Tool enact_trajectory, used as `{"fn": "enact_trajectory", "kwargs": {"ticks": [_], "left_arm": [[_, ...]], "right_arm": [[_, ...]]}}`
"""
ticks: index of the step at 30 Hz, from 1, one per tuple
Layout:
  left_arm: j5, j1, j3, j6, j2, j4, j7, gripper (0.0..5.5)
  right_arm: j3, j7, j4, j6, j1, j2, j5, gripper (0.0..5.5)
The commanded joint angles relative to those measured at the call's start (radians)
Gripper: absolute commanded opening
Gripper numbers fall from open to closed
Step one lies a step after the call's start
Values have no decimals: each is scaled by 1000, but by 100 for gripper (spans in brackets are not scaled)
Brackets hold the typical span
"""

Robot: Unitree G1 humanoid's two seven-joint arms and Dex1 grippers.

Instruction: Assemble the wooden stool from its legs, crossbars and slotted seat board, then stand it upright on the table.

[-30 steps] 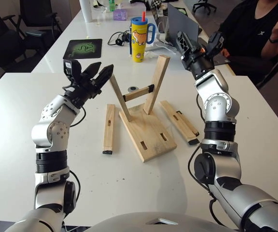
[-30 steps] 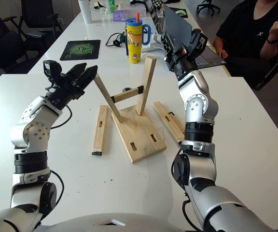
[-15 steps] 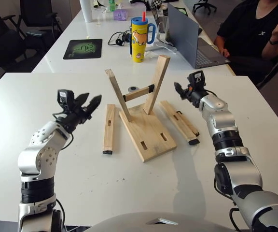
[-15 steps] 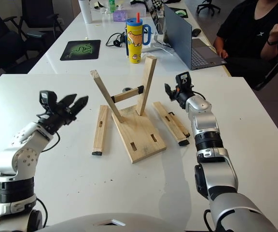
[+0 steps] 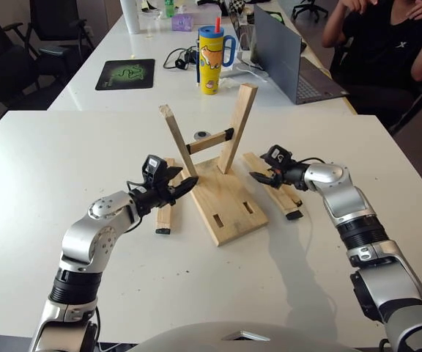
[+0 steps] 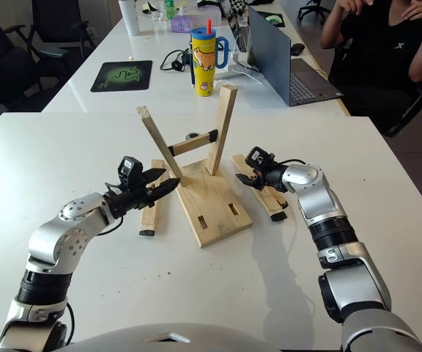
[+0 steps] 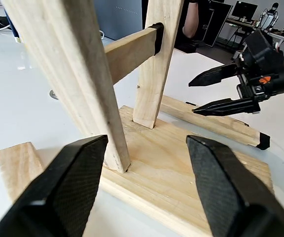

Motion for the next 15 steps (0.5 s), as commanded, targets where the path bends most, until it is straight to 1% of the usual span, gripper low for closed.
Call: {"fn": "enact_trajectory", "kwargs": {"ticks": [1, 7, 15], "left_arm": [[56, -107, -17, -41, -1, 143, -35, 299], [130, -246, -45, -125, -25, 335, -88, 299], [215, -403, -40, -264, -78, 620, -109, 299]], "right_arm": [[54, 35, -50, -3, 32, -9, -36, 315], [103, 47, -62, 31, 65, 1, -72, 315], [115, 164, -196, 150, 136, -13, 12, 315]]}}
